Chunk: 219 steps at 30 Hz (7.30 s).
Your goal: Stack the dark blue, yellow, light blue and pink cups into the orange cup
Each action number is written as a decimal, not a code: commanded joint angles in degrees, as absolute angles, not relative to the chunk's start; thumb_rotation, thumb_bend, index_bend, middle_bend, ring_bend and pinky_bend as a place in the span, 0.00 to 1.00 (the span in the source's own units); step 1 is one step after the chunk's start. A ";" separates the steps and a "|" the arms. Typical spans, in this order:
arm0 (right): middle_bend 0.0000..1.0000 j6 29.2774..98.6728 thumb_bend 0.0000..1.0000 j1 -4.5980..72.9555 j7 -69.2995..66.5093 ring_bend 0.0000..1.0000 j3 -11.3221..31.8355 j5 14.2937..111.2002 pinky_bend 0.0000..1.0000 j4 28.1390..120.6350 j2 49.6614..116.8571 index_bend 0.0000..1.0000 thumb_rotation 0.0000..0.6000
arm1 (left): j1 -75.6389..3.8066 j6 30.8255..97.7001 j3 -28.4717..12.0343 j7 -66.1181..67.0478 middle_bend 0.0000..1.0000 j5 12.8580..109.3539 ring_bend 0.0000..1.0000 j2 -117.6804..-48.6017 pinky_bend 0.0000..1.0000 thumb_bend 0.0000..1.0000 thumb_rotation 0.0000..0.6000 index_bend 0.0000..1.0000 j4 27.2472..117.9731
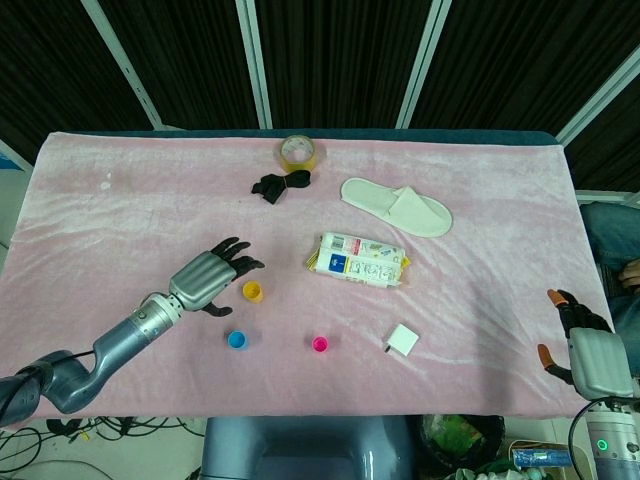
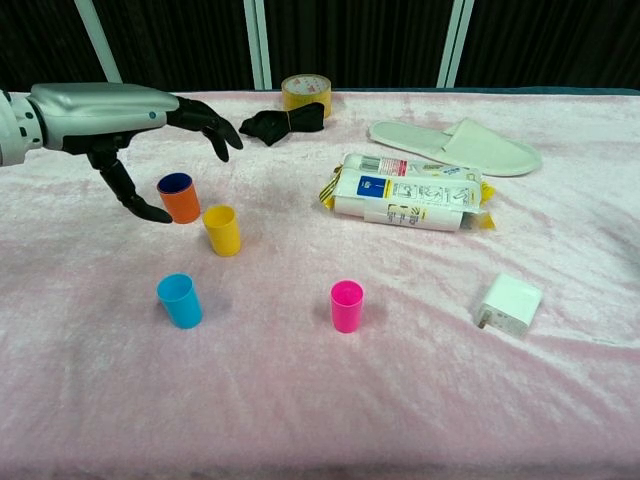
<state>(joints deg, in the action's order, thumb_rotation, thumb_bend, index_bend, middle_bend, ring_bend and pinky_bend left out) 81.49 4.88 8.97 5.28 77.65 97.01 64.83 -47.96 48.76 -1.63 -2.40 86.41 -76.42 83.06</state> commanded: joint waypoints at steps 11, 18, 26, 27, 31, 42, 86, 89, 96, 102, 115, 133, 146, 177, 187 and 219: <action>0.10 81.26 0.30 4.93 8.67 0.17 5.30 77.52 0.24 97.04 64.70 0.13 1.00 | -50.50 42.62 -2.60 0.14 0.26 82.12 0.00 -83.85 0.00 0.22 1.00 0.19 76.00; 0.10 81.18 0.30 4.95 8.25 0.17 5.47 77.24 0.24 96.96 64.57 0.13 1.00 | -51.58 41.34 -2.79 -1.94 0.33 82.23 0.00 -87.76 0.00 0.25 1.00 0.27 71.05; 0.10 81.01 0.30 5.03 8.18 0.17 5.49 77.16 0.24 96.93 64.56 0.13 1.00 | -52.33 41.14 -2.91 -3.50 0.42 82.88 0.00 -89.73 0.00 0.29 1.00 0.37 68.23; 0.10 81.00 0.30 5.01 8.15 0.17 5.47 77.15 0.24 96.94 64.55 0.13 1.00 | -52.32 41.23 -2.97 -3.73 0.43 82.83 0.00 -90.02 0.00 0.30 1.00 0.39 67.73; 0.10 80.94 0.30 5.02 8.00 0.17 5.44 77.19 0.24 96.95 64.50 0.13 1.00 | -52.26 41.06 -2.84 -3.83 0.48 82.52 0.00 -90.29 0.00 0.35 1.00 0.46 66.46; 0.10 81.00 0.30 5.00 8.04 0.17 5.38 77.26 0.24 97.02 64.56 0.13 1.00 | -51.94 41.88 -3.48 -3.64 0.50 81.68 0.00 -89.08 0.00 0.39 1.00 0.48 67.38; 0.10 81.47 0.30 4.89 8.39 0.17 5.36 77.57 0.24 96.86 64.75 0.13 1.00 | -50.46 42.14 -5.60 -1.72 0.50 76.97 0.00 -79.42 0.00 0.39 1.00 0.48 71.00; 0.10 81.45 0.30 4.89 8.40 0.17 5.35 77.58 0.24 96.85 64.76 0.13 1.00 | -50.76 42.07 -5.59 -2.25 0.50 77.54 0.00 -80.01 0.00 0.39 1.00 0.48 70.37; 0.10 81.28 0.30 4.89 8.24 0.17 5.36 77.38 0.24 96.95 64.67 0.13 1.00 | -51.61 40.92 -5.49 -2.85 0.49 77.90 0.00 -81.73 0.00 0.39 1.00 0.48 68.51; 0.10 81.25 0.30 4.91 8.21 0.17 5.37 77.37 0.24 96.94 64.67 0.13 1.00 | -51.83 40.36 -5.34 -2.44 0.48 77.72 0.00 -81.94 0.00 0.39 1.00 0.47 68.26; 0.10 81.20 0.30 4.88 8.11 0.17 5.35 77.31 0.24 97.14 64.62 0.13 1.00 | -51.57 39.46 -5.16 -0.21 0.24 75.94 0.00 -81.16 0.00 0.25 1.00 0.21 69.08; 0.10 81.45 0.30 4.79 8.34 0.17 5.33 77.39 0.24 97.32 64.66 0.13 1.00 | -41.70 57.01 0.63 3.38 0.25 87.89 0.00 -65.28 0.00 0.25 1.00 0.19 93.10; 0.10 81.45 0.30 4.77 8.06 0.17 5.44 77.27 0.24 97.31 64.56 0.13 1.00 | -40.49 52.26 5.09 9.90 0.28 91.12 0.00 -67.18 0.00 0.25 1.00 0.23 96.15; 0.10 81.10 0.30 4.92 7.70 0.17 5.58 76.97 0.24 97.27 64.50 0.13 1.00 | -44.47 43.85 3.50 11.51 0.42 87.80 0.00 -77.35 0.00 0.26 1.00 0.34 88.97; 0.10 81.02 0.30 4.95 7.78 0.17 5.58 76.88 0.24 97.27 64.50 0.13 1.00 | -45.02 44.40 2.96 9.89 0.45 88.38 0.00 -78.27 0.00 0.29 1.00 0.39 88.06; 0.10 81.04 0.30 4.94 7.67 0.17 5.51 76.98 0.24 97.32 64.49 0.13 1.00 | -45.26 49.77 0.89 5.90 0.52 89.44 0.01 -73.50 0.00 0.35 1.00 0.48 90.06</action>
<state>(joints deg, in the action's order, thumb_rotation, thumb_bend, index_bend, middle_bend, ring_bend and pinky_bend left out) 81.05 4.94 7.67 5.51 76.98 97.32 64.48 -45.40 48.58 1.81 6.68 89.28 -74.77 89.39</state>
